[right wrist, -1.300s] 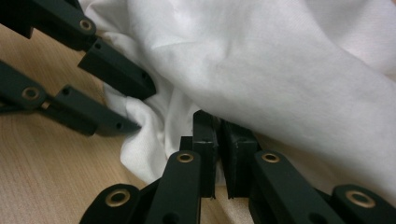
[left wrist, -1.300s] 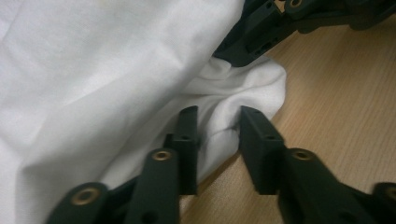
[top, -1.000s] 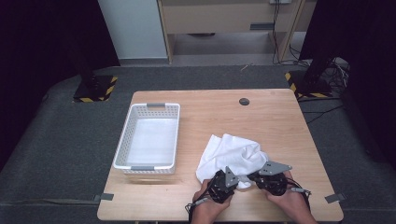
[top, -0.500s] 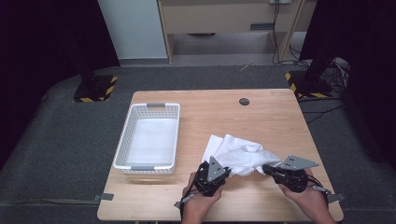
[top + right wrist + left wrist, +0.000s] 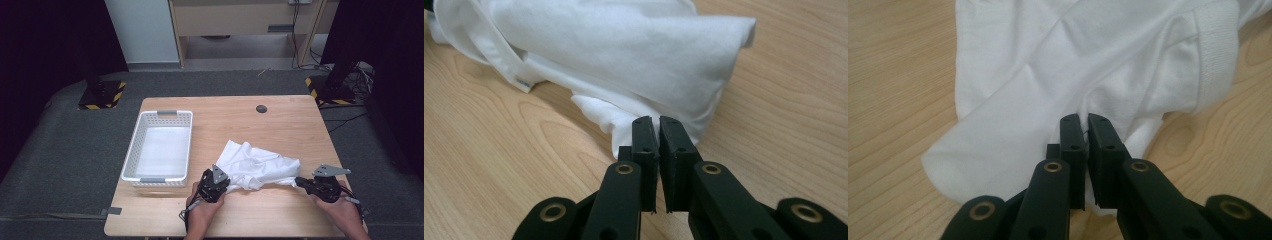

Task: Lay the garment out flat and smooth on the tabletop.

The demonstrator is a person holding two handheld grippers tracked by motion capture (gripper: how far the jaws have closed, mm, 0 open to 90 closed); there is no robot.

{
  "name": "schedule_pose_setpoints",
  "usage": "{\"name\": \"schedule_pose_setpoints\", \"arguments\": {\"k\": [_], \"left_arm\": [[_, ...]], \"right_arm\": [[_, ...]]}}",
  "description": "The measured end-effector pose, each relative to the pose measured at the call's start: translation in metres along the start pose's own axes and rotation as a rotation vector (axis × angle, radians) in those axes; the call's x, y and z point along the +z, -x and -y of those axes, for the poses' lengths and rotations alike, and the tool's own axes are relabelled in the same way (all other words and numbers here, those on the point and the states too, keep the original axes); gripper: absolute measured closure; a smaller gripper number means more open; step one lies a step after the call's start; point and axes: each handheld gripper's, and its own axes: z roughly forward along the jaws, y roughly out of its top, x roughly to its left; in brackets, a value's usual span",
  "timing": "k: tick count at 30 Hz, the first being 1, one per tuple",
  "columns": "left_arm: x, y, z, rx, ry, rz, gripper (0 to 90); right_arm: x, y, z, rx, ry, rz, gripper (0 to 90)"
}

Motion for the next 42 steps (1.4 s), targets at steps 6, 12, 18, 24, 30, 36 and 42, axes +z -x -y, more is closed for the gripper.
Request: {"name": "schedule_pose_setpoints", "arguments": {"k": [6,12,18,24,30,36,42], "left_arm": [[0.004,-0.003,0.003,-0.002,-0.004,-0.004,86.6],[-0.005,0.002,-0.001,0.001,0.019,-0.002,76.1],[-0.021,0.01,-0.011,0.016,0.075,0.028,63.0],[-0.022,0.019,-0.019,0.032,0.127,0.096,52.6],[-0.014,0.032,-0.025,0.069,0.131,0.165,49.6],[0.001,0.04,-0.024,0.138,0.079,0.178,58.5],[0.008,0.042,-0.022,0.149,0.027,0.191,82.4]], "right_arm": [[0.005,0.001,0.003,-0.008,-0.023,0.015,85.9],[0.003,-0.002,0.002,0.002,0.006,0.024,78.2],[0.0,-0.002,0.002,0.019,0.029,0.021,70.9],[0.0,-0.006,0.003,0.014,0.028,0.019,66.0],[0.001,-0.014,0.008,-0.002,0.018,0.008,63.7],[0.001,-0.022,0.012,-0.031,0.03,-0.008,58.9],[0.005,-0.031,0.01,-0.038,0.048,-0.011,53.7]]}}
